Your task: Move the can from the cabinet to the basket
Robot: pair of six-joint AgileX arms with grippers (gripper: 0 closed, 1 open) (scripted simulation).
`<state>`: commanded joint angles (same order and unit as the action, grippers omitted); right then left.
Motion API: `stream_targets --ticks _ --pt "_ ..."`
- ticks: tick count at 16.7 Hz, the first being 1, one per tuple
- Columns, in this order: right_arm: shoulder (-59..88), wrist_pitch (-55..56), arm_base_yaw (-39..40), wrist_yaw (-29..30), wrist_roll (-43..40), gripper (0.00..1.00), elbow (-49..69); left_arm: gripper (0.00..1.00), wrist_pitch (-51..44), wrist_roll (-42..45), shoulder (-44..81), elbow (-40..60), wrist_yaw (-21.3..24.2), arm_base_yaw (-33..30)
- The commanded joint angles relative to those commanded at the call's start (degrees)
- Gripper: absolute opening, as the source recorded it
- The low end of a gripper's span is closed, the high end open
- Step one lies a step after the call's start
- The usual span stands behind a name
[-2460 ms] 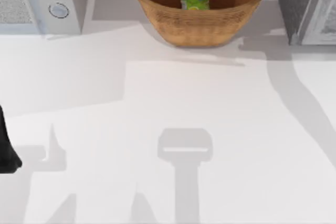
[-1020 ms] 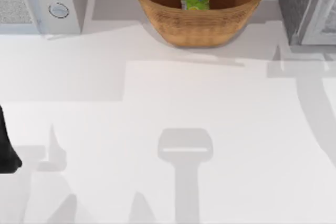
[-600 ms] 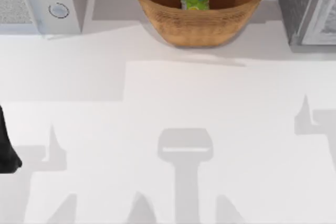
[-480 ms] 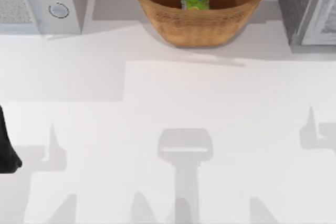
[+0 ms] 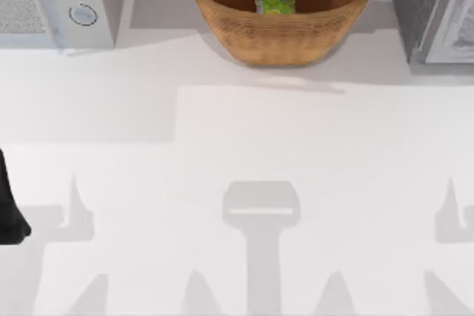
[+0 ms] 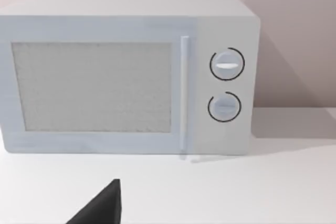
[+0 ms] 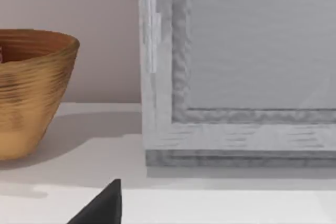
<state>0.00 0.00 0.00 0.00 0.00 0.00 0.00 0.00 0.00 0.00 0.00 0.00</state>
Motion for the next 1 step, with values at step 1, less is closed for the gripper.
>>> stream_targets --ticks 1 --pt "0.00 0.00 0.00 0.00 0.00 1.00 0.00 1.00 0.00 0.00 0.00 0.00 0.00 0.00"
